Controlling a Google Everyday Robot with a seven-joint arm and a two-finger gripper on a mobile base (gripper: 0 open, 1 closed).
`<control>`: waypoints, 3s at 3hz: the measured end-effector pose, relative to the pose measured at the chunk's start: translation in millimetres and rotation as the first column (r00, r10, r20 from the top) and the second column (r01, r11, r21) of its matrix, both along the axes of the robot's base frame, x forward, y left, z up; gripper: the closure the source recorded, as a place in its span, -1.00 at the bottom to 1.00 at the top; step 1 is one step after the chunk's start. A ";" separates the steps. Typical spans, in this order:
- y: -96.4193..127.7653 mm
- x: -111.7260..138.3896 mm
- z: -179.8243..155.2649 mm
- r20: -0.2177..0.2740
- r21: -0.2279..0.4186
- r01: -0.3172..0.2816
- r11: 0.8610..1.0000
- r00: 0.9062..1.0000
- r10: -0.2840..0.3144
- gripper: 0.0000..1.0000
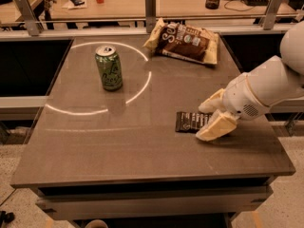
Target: Move rxbar chocolate near green can
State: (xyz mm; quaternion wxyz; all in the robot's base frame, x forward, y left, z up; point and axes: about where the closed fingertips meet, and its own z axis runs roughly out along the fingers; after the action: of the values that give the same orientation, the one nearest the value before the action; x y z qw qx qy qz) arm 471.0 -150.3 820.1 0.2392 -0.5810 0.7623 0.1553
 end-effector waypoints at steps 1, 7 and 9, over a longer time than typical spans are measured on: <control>0.0 0.0 7.1 0.000 0.000 0.000 1.000 1.000 0.000 0.74; 84.4 74.2 82.5 0.120 0.199 0.049 0.979 0.990 -0.073 1.00; 144.0 95.5 84.1 0.122 0.240 -0.015 0.971 0.992 -0.014 1.00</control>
Offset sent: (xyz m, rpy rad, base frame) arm 0.0014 -0.0006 0.0019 0.0148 -0.0015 0.0099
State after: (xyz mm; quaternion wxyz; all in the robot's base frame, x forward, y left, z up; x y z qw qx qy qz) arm 566.5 -6.4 904.3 0.3542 -0.5565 0.7216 0.2103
